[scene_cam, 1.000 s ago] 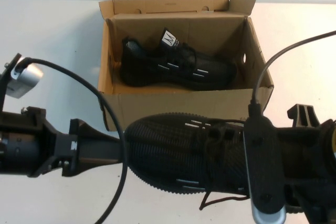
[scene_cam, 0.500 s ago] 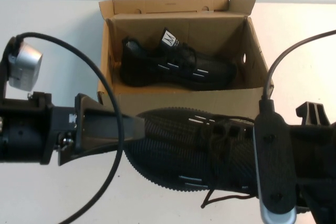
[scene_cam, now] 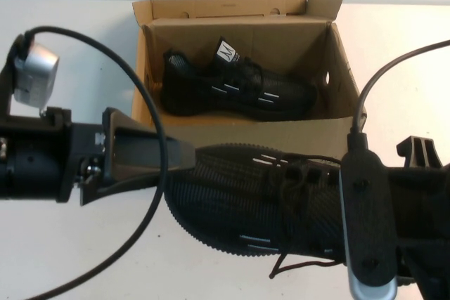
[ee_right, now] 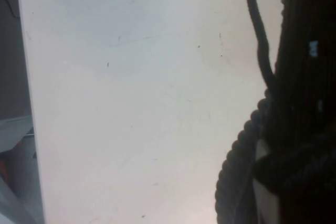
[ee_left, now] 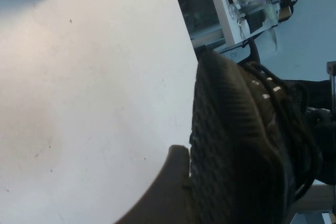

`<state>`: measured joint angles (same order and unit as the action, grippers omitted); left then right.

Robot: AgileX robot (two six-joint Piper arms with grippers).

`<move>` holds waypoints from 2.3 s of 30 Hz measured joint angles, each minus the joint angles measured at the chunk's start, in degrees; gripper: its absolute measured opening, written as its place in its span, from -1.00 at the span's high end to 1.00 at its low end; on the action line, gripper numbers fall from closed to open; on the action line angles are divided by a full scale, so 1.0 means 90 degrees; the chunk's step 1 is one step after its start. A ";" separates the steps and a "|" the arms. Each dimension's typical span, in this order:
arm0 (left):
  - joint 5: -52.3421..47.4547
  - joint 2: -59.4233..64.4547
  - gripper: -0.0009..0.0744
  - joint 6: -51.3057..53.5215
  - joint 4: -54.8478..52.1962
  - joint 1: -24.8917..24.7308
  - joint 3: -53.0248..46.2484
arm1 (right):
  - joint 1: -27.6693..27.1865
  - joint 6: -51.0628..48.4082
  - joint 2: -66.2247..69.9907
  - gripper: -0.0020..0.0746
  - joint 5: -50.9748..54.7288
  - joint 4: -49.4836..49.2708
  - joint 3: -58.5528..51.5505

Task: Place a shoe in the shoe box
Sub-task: Hand over the shoe

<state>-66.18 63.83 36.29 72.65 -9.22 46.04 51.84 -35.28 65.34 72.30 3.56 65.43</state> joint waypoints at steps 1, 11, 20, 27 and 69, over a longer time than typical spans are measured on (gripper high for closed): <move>-0.0014 0.0000 -0.80 0.0000 -0.0001 0.0000 0.0055 | 0.0000 0.0000 0.0000 0.89 0.0000 0.0000 0.0000; -0.0144 0.0080 -0.80 -0.0143 -0.0323 0.0000 0.0247 | 0.0000 0.0000 0.0000 0.89 0.0000 0.0000 0.0000; -0.0106 0.0397 -0.80 -0.0167 -0.0341 -0.0502 0.0247 | 0.0000 0.0016 0.0000 0.89 0.0000 0.0011 0.0000; 0.0256 0.0550 -0.80 -0.0167 -0.0326 -0.0870 0.0247 | 0.0000 0.0016 0.0000 0.89 0.0000 0.0011 0.0000; 0.0304 0.0550 -0.46 -0.0156 -0.0116 -0.0875 0.0247 | 0.0000 0.0022 0.0000 0.89 0.0000 0.0011 0.0000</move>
<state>-63.44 68.78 34.89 71.61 -17.10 48.26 51.84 -35.09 65.34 72.30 3.67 65.43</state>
